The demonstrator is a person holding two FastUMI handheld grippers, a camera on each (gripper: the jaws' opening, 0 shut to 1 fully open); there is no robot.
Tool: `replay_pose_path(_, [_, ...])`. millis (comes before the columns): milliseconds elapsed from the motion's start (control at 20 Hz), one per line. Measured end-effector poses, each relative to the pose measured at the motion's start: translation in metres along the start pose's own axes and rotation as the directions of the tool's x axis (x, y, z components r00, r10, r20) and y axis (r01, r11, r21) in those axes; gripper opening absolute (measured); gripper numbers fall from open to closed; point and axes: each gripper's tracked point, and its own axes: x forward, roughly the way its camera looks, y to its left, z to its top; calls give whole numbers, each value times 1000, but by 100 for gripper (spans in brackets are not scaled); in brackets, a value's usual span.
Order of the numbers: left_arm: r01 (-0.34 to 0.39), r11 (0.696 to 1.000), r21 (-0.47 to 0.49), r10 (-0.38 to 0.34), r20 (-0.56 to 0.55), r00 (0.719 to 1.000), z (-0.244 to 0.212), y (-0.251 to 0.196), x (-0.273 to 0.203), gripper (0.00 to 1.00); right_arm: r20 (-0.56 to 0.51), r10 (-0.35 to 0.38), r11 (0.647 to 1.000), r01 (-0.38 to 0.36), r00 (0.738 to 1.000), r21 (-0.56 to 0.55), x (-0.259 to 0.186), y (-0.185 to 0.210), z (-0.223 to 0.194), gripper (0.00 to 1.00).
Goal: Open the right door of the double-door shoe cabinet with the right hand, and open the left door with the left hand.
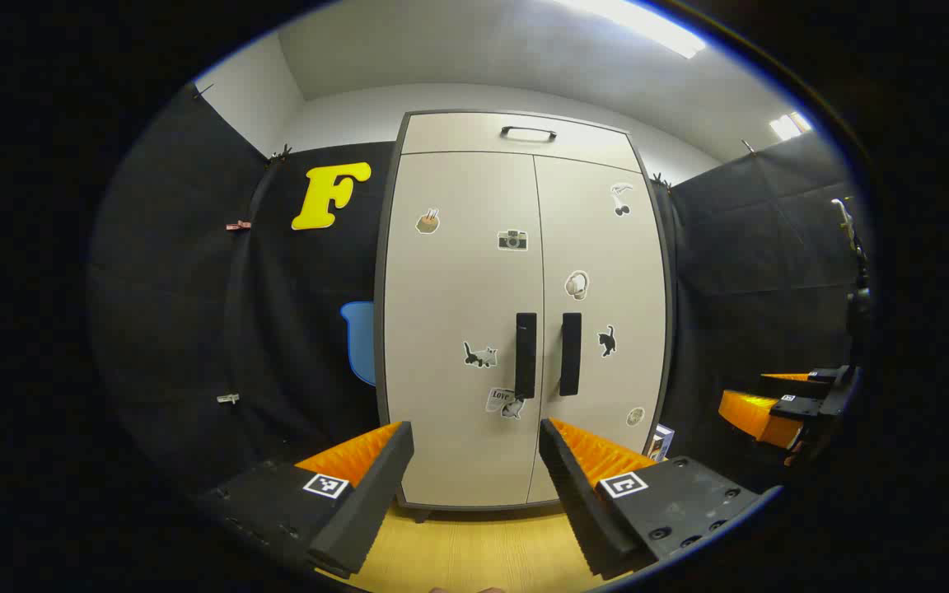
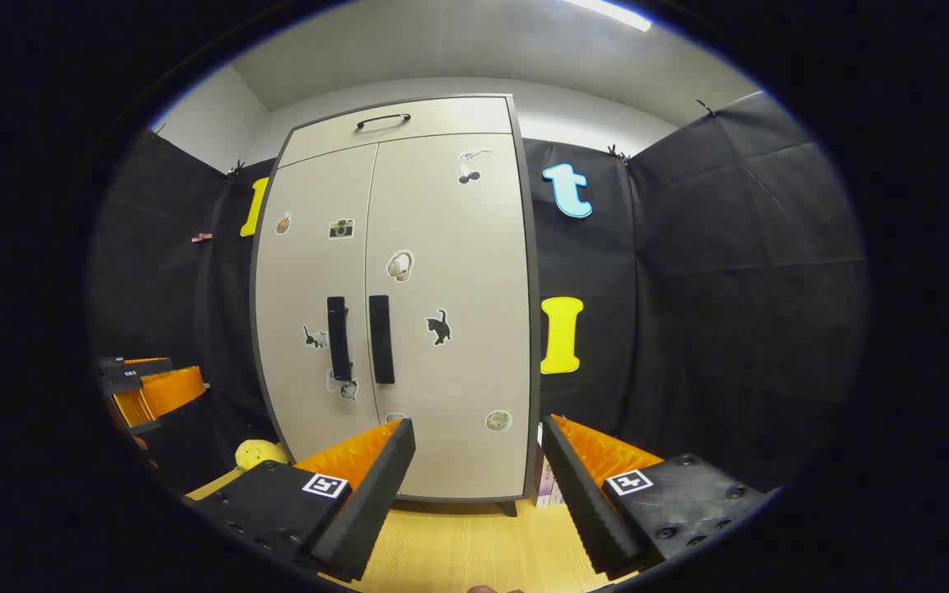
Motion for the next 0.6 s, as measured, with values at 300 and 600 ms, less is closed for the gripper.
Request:
replay_pose_path(300, [22,999,-26,-23,-17,1000,-10,-8,1,95,-9,40,998,-40,999,49,1,21,-7,98])
replay_pose_path(600, [30,999,11,-30,-1,1000,-12,-9,2,95,-22,85,996,-86,996,-26,1,32,-11,98])
